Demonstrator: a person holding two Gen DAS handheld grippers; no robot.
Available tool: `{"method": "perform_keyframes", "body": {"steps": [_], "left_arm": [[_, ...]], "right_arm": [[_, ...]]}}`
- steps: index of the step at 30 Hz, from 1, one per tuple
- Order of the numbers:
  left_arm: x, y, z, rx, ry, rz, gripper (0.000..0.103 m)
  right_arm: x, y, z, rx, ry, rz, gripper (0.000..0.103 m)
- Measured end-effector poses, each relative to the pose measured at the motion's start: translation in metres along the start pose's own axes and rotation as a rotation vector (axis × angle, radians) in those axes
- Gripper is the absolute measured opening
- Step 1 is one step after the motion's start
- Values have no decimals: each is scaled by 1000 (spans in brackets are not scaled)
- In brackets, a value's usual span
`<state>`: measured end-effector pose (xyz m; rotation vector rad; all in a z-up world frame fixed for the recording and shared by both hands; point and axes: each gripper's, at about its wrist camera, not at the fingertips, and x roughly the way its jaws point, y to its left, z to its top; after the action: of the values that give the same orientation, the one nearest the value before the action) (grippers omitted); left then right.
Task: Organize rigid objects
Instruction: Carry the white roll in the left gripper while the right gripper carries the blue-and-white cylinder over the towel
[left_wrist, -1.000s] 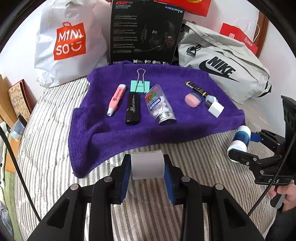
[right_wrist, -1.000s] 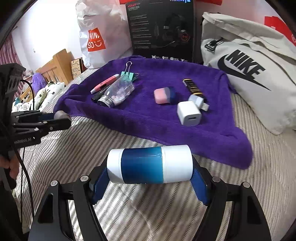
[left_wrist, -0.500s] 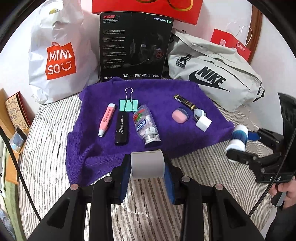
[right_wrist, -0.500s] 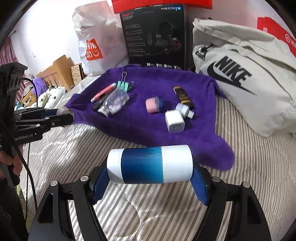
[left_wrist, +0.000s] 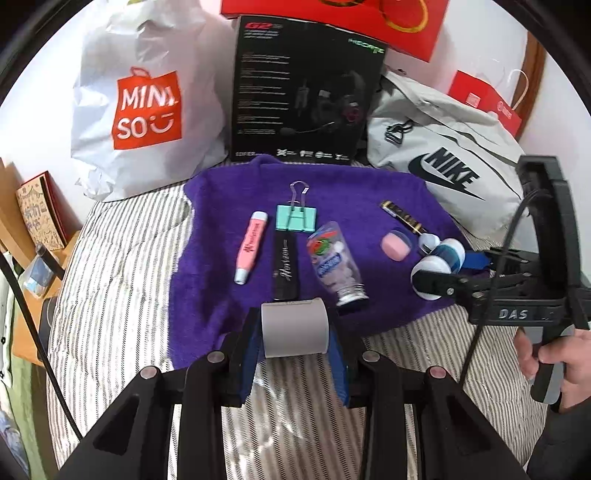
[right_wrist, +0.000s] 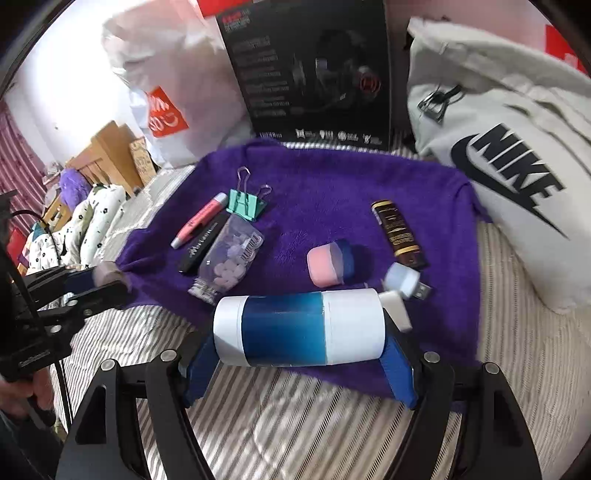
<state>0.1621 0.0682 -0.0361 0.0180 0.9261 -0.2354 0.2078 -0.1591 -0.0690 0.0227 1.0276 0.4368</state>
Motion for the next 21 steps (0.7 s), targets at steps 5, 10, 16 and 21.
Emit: {"method": "perform_keyframes", "body": {"steps": [5,10,16,21], "left_arm": [[6,14,3,-22,1,-8,32],[11,18,6,-24,7,-16,32],[18,15,16,-14,12,-25,32],[27,18,27,-11,19,-20,32]], "right_arm": [[19,3,7,-3,45,-14,76],[33,10,12,-30,78,-58,76],[42,20,16,-99,94,-92,77],[43,21,15,-162,97,-88,77]]}}
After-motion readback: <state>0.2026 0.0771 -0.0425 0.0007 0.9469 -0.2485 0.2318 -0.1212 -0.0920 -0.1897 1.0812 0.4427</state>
